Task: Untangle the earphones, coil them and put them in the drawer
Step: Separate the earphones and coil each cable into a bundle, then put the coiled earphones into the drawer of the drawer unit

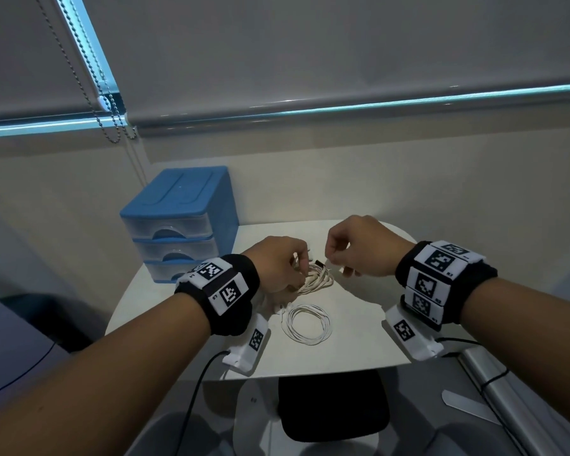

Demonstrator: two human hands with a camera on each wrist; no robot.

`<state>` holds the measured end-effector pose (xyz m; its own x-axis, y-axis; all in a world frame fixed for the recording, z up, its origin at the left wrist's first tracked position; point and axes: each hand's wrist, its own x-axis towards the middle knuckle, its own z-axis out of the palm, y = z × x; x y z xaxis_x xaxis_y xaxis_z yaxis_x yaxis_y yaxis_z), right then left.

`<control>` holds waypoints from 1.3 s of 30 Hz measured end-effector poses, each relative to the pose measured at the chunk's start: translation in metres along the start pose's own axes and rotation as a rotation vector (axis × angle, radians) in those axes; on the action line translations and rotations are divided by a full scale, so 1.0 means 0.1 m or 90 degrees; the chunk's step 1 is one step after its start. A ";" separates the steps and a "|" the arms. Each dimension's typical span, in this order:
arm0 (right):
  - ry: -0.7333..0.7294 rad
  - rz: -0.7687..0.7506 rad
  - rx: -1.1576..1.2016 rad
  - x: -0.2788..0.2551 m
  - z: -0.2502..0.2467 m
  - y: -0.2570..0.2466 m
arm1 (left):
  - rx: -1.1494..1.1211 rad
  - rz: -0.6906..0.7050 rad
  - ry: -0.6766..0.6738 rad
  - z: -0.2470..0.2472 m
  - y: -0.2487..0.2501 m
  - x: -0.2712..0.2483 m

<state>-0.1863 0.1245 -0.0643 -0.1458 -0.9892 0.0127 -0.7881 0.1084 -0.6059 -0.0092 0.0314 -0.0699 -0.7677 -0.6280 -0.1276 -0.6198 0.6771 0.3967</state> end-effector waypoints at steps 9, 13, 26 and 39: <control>-0.032 0.083 -0.080 0.03 0.12 -0.11 | 0.006 -0.055 0.002 -0.02 0.01 0.02; -0.036 0.094 -0.083 0.05 0.13 -0.14 | 0.024 -0.056 0.000 -0.01 0.02 0.02; -0.059 0.079 -0.103 0.09 0.17 -0.14 | 0.069 0.015 -0.042 -0.03 0.12 -0.03; -0.068 0.083 -0.089 0.07 0.16 -0.15 | 0.086 -0.023 -0.032 0.05 0.20 0.07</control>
<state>-0.1661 0.1144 -0.0676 -0.1935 -0.9699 -0.1479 -0.8429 0.2415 -0.4809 -0.0279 0.0423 -0.0673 -0.7500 -0.6345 -0.1867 -0.6603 0.7025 0.2655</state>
